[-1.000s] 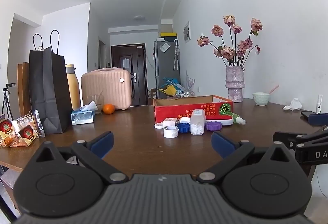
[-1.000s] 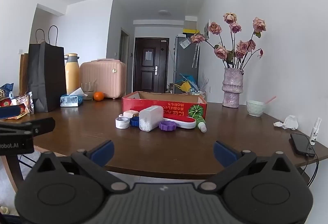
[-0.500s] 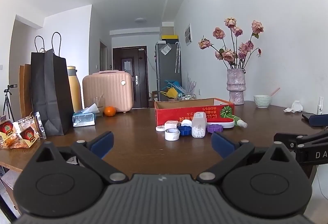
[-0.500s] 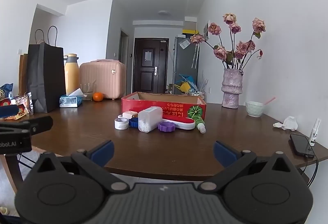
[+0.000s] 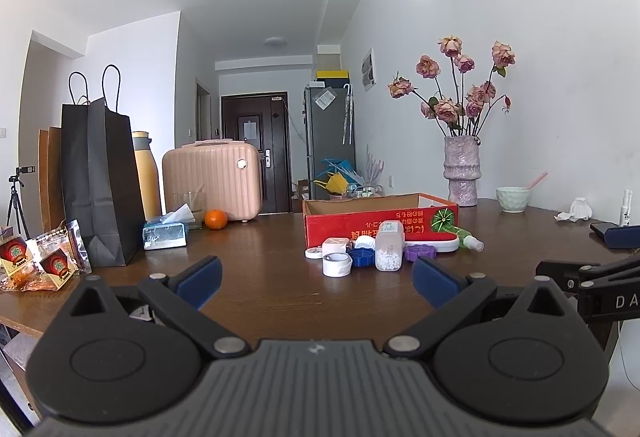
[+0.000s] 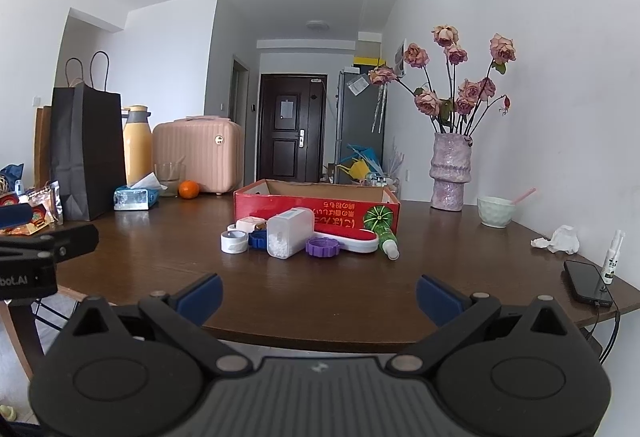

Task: Organize rigid objects

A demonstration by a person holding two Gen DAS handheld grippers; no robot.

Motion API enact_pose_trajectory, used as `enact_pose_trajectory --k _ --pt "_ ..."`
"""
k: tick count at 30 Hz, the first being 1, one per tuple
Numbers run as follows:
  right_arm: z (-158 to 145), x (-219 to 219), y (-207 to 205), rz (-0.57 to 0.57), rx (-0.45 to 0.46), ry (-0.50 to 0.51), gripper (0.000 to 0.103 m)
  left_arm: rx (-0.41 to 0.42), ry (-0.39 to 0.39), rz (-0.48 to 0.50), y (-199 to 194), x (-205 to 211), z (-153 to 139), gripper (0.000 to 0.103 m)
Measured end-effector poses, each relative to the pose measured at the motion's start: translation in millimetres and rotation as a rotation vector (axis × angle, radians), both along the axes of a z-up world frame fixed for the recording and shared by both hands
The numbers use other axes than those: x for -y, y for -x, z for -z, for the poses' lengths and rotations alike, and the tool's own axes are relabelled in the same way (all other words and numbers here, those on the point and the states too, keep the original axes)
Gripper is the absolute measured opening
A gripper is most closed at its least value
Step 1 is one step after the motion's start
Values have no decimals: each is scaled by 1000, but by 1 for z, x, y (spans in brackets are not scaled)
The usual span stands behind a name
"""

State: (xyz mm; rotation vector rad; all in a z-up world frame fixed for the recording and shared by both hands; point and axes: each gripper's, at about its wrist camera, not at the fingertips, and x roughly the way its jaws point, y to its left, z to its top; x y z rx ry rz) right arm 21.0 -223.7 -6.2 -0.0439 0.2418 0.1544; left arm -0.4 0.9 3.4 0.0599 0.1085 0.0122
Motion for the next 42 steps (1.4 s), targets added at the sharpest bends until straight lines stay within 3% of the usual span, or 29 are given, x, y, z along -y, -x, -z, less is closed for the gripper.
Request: enact_pose_trajectory --k 42 --pt "5 -2 -2 -29 -16 -20 103 8 -9 -8 -1 1 3 103"
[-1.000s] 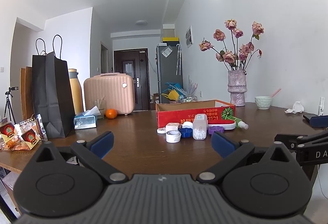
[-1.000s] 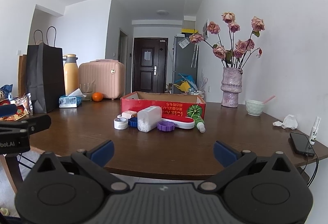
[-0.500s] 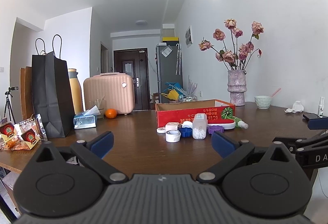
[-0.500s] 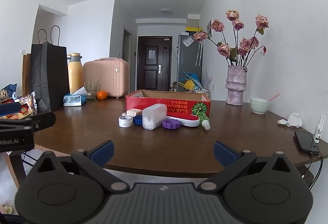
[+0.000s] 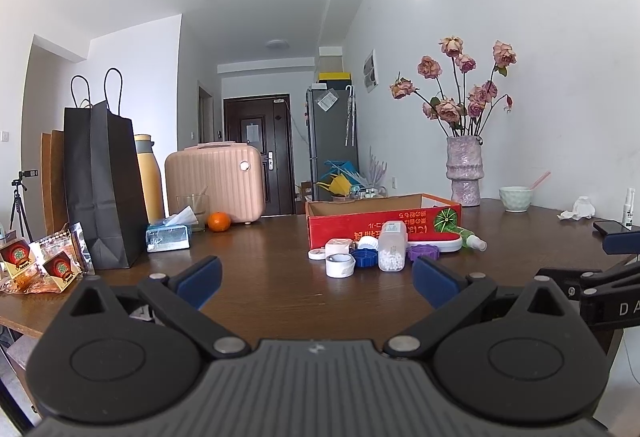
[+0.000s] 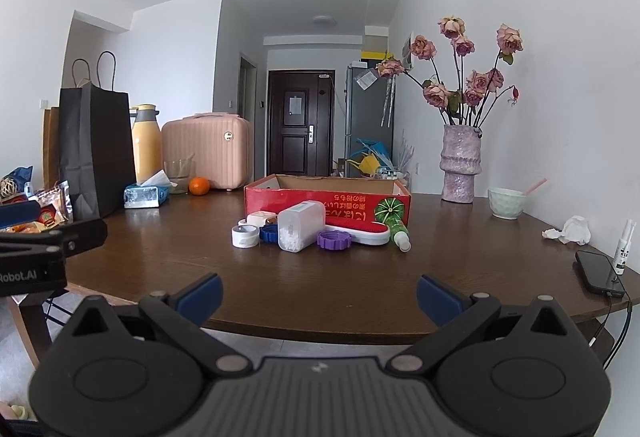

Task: Organize rigid objects

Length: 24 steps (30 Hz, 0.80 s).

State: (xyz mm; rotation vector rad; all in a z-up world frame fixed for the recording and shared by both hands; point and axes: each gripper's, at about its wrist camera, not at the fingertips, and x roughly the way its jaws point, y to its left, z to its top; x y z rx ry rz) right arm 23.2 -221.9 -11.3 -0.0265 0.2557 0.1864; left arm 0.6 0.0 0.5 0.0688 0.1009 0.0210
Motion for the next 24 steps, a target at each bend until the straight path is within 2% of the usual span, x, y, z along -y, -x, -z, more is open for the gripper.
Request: enact_pose_trajectory --k 15,21,24 --pt "0 0 0 0 0 -4 103 2 -3 -5 0 1 1 103" --pt "2 2 3 19 88 10 103 82 -19 -54 -17 -4 2 103" --pt "3 3 -4 51 135 22 103 80 3 -13 -31 -10 1 103"
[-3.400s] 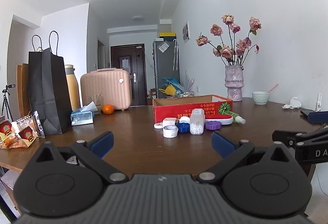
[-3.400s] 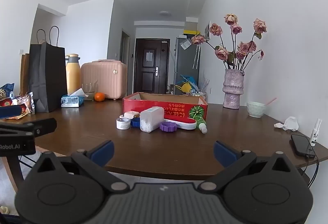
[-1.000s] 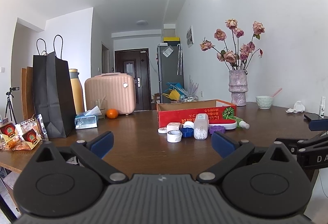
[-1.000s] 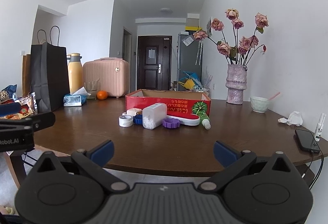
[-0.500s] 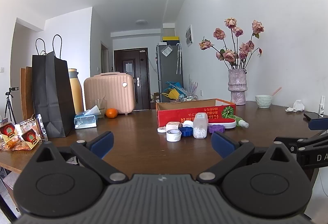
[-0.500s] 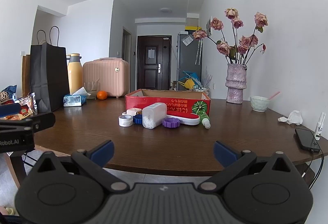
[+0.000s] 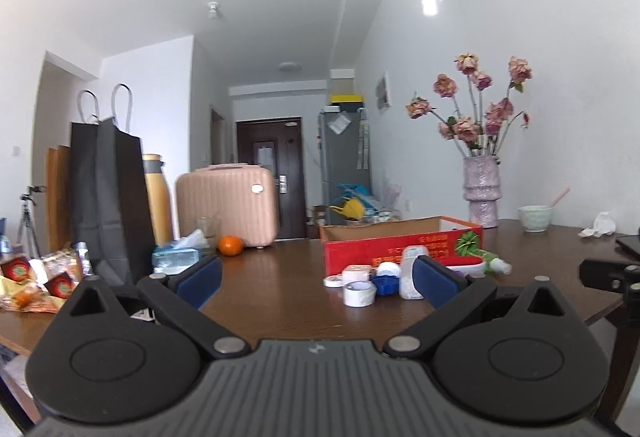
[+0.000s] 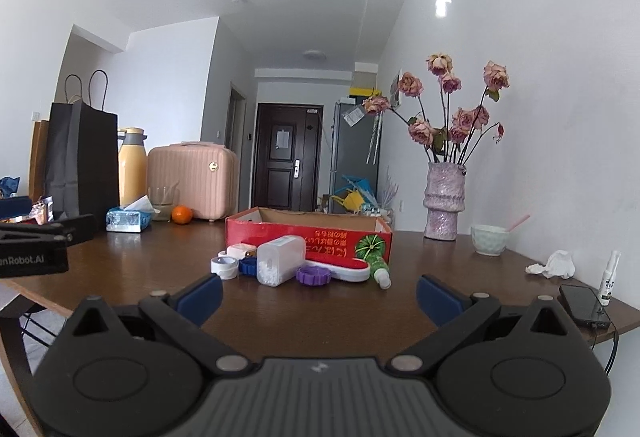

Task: Organize rigid objects

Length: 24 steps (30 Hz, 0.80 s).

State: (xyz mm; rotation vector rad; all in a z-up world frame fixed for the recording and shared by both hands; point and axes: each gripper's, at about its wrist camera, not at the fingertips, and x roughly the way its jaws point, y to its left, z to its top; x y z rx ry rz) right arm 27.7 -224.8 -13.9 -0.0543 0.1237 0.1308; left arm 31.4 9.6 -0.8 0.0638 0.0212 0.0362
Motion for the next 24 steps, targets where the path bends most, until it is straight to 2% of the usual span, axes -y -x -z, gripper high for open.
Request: enact_pose_trajectory --k 2,5,10,14,17,19,21,24 --pt "2 0 -12 4 -5 -14 103 -21 15 21 -12 -4 2 103" --pt "6 -5 -36 -22 -64 -16 103 -54 32 20 -31 -10 7 103" --pt "8 -8 -83 -40 -144 -55 103 -150 17 -10 -73 -20 15 103" --pt "14 -8 -133 -66 -240 -52 103 -193 103 63 -105 -32 19 103" --pt "23 -1 -168 -104 -322 -71 103 -289 66 115 -138 -29 19 103" --pt "23 1 -187 -122 -380 -50 103 -316 26 114 -158 -23 19 103" --pt "21 0 -205 -92 -397 -14 103 -338 -4 91 -179 -16 18 103" --pt "19 0 -232 -65 -402 30 103 -389 0 81 -215 -12 18 103"
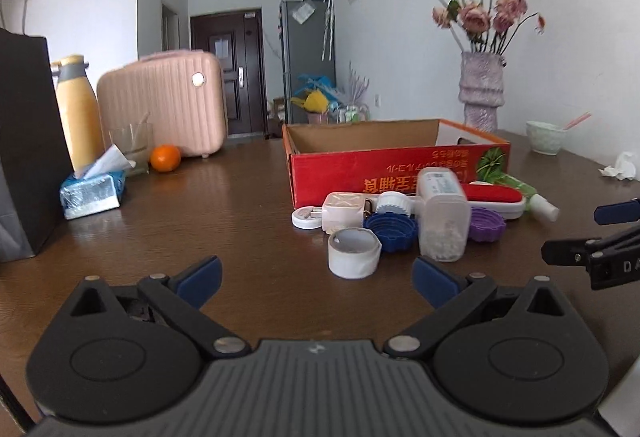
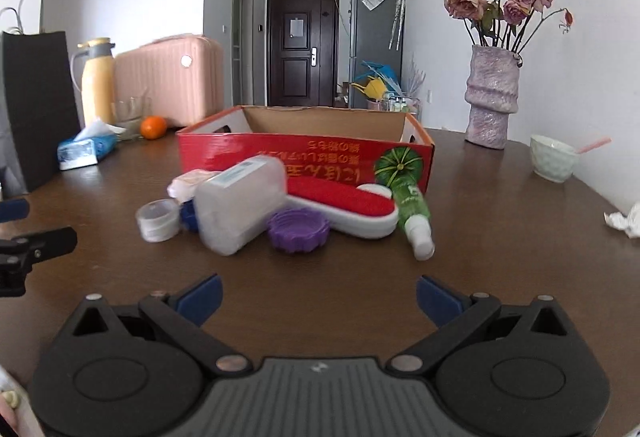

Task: Organize rigid objects
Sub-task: 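Grasp the purple screw cap with the right tool while the left tool grasps the white tape roll, then carry the purple cap with the right tool while the left tool carries the tape roll over the box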

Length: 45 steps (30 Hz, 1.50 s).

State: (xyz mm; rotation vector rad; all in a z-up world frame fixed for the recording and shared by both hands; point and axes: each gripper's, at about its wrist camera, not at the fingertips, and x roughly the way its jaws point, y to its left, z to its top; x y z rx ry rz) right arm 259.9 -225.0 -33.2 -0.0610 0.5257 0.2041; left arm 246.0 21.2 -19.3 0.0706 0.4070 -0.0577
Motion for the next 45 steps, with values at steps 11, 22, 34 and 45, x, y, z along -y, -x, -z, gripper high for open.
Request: enact_pose_trajectory --k 11,22,34,45 --pt "9 -16 -89 -124 -88 26 73 -169 41 85 -85 7 11 97" --pt "15 -22 -103 -124 -102 -37 50 -176 23 111 -82 10 11 42" --pt "5 -1 -7 -77 -25 -37 50 -45 6 23 14 14 -14 42" --pt "-26 8 115 -87 206 -73 50 198 -4 -4 134 36 -50 42"
